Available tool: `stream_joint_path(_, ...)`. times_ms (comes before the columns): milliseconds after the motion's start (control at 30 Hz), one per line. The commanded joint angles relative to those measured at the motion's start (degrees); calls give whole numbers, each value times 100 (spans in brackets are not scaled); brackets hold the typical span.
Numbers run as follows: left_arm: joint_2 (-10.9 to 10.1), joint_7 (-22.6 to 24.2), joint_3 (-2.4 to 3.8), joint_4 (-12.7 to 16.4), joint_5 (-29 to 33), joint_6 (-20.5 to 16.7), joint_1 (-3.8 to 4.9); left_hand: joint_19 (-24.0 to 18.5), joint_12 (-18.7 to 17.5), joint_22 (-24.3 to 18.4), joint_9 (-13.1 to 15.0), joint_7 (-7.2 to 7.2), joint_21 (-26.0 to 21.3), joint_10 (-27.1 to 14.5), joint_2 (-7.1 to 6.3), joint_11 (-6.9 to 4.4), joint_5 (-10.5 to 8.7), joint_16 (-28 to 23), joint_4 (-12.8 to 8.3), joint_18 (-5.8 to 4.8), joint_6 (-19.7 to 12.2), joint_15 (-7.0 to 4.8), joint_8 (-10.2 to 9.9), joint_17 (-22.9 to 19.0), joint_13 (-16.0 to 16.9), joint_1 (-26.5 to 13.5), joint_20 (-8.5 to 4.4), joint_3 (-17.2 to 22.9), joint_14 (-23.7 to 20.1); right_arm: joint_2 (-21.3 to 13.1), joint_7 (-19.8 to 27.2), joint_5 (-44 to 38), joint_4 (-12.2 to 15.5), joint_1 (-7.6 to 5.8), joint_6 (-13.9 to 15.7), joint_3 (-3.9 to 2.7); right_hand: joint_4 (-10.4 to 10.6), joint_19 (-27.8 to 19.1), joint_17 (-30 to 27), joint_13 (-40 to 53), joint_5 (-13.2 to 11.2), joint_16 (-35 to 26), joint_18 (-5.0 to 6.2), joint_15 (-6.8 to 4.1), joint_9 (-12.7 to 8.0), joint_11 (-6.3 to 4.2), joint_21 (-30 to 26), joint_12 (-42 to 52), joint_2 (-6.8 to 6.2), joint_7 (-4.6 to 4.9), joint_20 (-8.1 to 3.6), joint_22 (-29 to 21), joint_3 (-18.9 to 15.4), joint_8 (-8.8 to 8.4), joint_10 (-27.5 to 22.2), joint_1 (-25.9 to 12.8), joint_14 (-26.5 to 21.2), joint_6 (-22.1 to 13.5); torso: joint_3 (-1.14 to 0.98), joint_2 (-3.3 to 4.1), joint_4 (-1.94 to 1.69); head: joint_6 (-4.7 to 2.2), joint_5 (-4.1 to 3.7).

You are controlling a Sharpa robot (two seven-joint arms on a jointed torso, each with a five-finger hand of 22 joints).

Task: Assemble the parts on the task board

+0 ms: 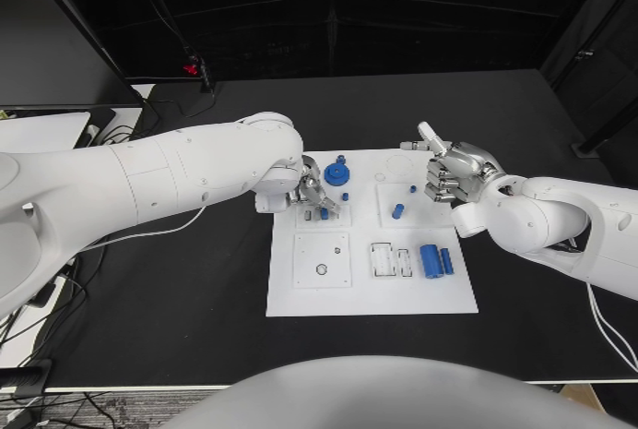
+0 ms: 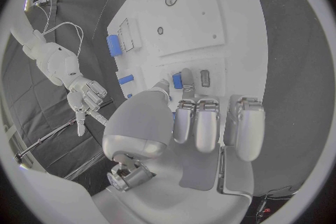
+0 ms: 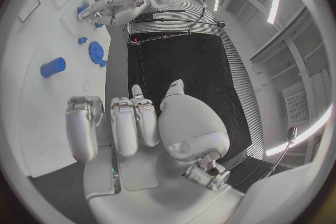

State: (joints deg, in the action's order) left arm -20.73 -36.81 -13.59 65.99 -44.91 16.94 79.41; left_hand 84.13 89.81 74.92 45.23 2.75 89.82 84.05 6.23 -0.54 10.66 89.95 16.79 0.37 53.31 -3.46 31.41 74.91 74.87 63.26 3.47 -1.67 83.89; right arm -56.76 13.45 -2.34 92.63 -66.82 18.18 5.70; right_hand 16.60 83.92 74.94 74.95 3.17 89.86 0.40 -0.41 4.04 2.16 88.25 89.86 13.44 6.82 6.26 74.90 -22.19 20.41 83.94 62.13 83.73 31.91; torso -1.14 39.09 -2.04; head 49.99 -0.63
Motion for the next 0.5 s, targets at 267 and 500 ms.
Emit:
stream_joint_path(267,-11,2,3,17,-64,-78,8,587,19,1508,206,9,18,595,-30,5,-659,5,0,-37,-51,45,-32,1509,1513,-683,33,-623,611,0,32,2,6,-5,-59,-2,7,327,1506,1505,0,14,42,31,6,19,-29,14,50,-3,14,1400,-30,27,606,2,627,-28,0,-3,-5,1,-3)
stream_joint_path(500,-131,97,3,130,-195,-263,11,587,19,1508,289,9,18,595,-40,5,-724,5,0,-37,-48,50,-27,1509,1513,-850,39,-852,611,-1,27,2,3,1,-64,-2,7,327,1506,1505,0,14,42,31,6,19,-29,14,50,-3,14,1400,-30,27,606,2,627,-28,-2,-5,-1,1,-4)
